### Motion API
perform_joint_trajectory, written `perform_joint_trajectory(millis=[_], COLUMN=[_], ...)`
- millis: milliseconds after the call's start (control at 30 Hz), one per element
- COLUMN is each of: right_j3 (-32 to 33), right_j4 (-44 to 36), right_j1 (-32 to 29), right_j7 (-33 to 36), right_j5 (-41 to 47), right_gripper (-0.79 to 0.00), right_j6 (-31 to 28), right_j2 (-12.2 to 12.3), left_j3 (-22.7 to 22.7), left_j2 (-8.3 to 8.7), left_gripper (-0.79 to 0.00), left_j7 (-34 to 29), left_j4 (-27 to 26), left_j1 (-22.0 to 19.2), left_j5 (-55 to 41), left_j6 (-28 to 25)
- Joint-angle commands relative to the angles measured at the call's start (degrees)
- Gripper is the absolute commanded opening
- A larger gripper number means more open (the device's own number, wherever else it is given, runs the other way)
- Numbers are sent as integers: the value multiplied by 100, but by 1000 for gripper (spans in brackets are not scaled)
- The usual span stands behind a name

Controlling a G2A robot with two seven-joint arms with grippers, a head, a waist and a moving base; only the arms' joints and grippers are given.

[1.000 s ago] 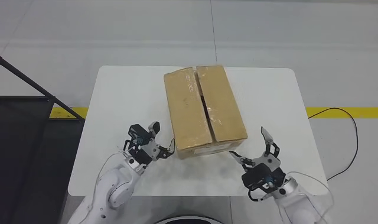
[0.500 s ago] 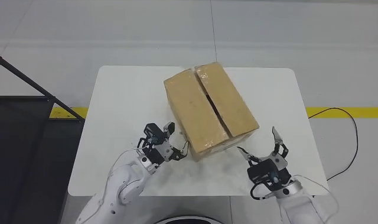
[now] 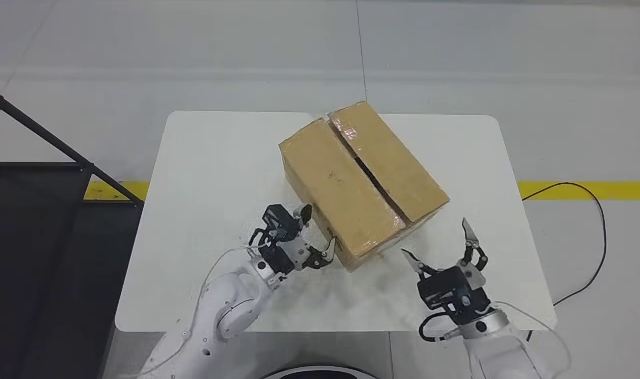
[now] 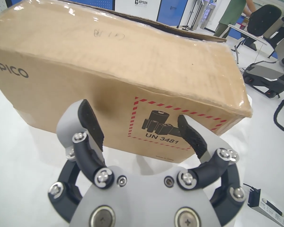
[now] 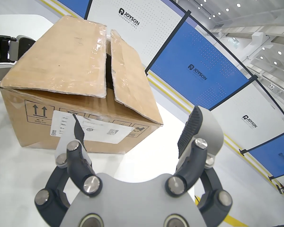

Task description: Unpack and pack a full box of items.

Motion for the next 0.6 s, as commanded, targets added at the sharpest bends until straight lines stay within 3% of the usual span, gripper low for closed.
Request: perform_joint_trajectory(millis=[0,300,567], right_j3=[-16,-360,-518], right_j4=[-39,-314,-306], right_j1=[-44,-151,58], right_j7=[36,272,474], right_j5=[20,-310,-411], right_gripper=[0,0,0], right_j6=[14,-184,145], right_j2=[-5,-19,-62], left_j3=[-101,-1564,-2535], left_j2=[16,222,323], left_gripper=[0,0,0], left_j7=[73,251,180], left_j4=[-74,-456,-198], left_j1=[56,622,511], left_j5=[-17,-276,-712], left_j6=[-14,-49,-214])
